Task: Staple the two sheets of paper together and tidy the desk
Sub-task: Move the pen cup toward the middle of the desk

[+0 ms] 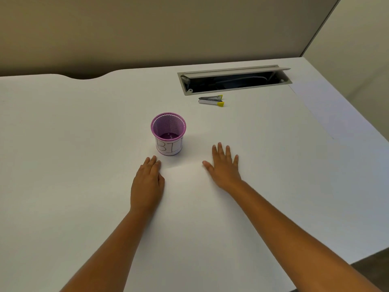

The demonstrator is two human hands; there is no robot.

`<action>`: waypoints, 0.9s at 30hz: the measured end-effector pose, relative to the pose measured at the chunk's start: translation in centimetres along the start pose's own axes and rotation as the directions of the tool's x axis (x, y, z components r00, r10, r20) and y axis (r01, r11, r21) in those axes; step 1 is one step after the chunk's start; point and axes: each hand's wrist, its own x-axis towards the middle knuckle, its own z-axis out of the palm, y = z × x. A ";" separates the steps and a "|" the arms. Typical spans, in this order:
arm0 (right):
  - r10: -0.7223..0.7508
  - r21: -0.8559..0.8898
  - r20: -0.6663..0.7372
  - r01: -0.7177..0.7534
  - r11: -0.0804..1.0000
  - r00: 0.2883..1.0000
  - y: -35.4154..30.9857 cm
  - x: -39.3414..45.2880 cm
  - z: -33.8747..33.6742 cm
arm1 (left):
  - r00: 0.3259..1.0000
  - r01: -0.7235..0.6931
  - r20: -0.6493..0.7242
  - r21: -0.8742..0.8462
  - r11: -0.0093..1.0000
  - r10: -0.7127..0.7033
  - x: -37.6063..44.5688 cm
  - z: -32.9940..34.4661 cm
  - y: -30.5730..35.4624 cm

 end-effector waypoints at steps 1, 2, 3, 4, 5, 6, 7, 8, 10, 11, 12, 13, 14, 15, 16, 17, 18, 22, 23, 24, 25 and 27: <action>-0.022 -0.039 -0.025 0.021 0.999 0.999 0.2 -0.4 0.7 | 1.000 -0.002 -0.001 -0.001 1.000 0.002 0.0 0.0 0.0; -0.040 -0.062 -0.050 0.037 0.997 0.998 0.3 -0.8 1.3 | 1.000 -0.004 0.001 -0.001 1.000 0.004 0.0 0.0 0.0; -0.057 -0.070 -0.071 0.052 0.996 0.996 0.2 -1.1 1.6 | 1.000 -0.004 0.001 0.000 1.000 0.004 0.0 0.0 0.0; -0.077 -0.071 -0.086 0.071 0.995 0.993 0.0 -1.3 1.9 | 1.000 -0.003 0.003 0.001 1.000 0.003 0.0 0.0 0.0; -0.100 -0.075 -0.095 0.093 0.993 0.990 -0.2 -1.4 2.0 | 1.000 -0.003 0.004 0.002 1.000 0.003 0.0 0.0 0.0; -0.124 -0.082 -0.101 0.115 0.990 0.987 -0.3 -1.4 2.1 | 1.000 -0.002 0.004 0.003 1.000 0.002 0.0 0.0 0.0; -0.144 -0.088 -0.105 0.135 0.987 0.984 -0.4 -1.3 2.2 | 1.000 -0.001 0.005 0.003 1.000 0.001 0.0 0.0 0.0; -0.159 -0.085 -0.112 0.150 0.985 0.981 -0.5 -1.3 2.2 | 1.000 0.001 0.006 0.002 1.000 -0.001 0.0 0.0 0.0; -0.172 -0.038 -0.141 0.169 0.985 0.975 -0.5 -1.2 2.3 | 1.000 0.002 0.006 0.000 1.000 -0.002 0.0 0.0 0.0; -0.167 0.010 -0.170 0.171 0.985 0.971 -0.5 -1.2 2.4 | 1.000 0.002 0.008 0.002 1.000 -0.002 0.0 0.0 0.0; -0.146 0.082 -0.213 0.166 0.983 0.966 -0.5 -1.2 2.5 | 1.000 0.002 0.010 0.003 1.000 -0.002 0.0 0.0 0.0; -0.104 0.177 -0.265 0.154 0.972 0.959 -0.5 -1.1 2.6 | 1.000 0.002 0.011 0.002 1.000 -0.002 0.0 0.0 0.0; -0.045 0.278 -0.311 0.136 0.951 0.949 -0.6 -1.0 2.6 | 1.000 0.003 0.012 0.000 1.000 -0.003 0.0 0.0 0.0; 0.016 0.360 -0.341 0.115 0.926 0.940 -0.7 -0.8 2.6 | 1.000 0.006 0.014 -0.001 1.000 -0.006 0.0 0.0 0.0; 0.066 0.415 -0.358 0.095 0.905 0.932 -0.9 -0.7 2.6 | 1.000 0.008 0.015 0.000 1.000 -0.008 0.0 0.0 0.1; 0.104 0.445 -0.367 0.077 0.892 0.924 -1.2 -0.5 2.5 | 1.000 0.009 0.016 0.000 1.000 -0.009 0.0 0.0 0.1; 0.134 0.463 -0.375 0.060 0.885 0.917 -1.4 -0.3 2.4 | 1.000 0.009 0.016 0.000 1.000 -0.009 0.0 0.0 0.1; 0.192 0.483 -0.407 0.032 0.875 0.893 -2.1 -0.1 1.8 | 1.000 0.010 0.015 -0.006 1.000 -0.010 0.0 -0.1 0.1; 0.195 0.474 -0.414 0.028 0.880 0.889 -2.2 -0.1 1.6 | 1.000 0.012 0.014 -0.008 1.000 -0.012 0.0 -0.1 0.1; 0.195 0.458 -0.422 0.023 0.889 0.885 -2.3 0.0 1.4 | 1.000 0.013 0.012 -0.008 1.000 -0.013 0.0 -0.1 0.1; 0.190 0.437 -0.432 0.020 0.899 0.882 -2.4 -0.1 1.3 | 1.000 0.013 0.011 -0.007 1.000 -0.013 0.0 -0.1 0.1; 0.168 0.379 -0.452 0.019 0.925 0.876 -2.7 0.0 1.1 | 1.000 0.008 0.009 -0.006 1.000 -0.008 0.0 -0.1 0.1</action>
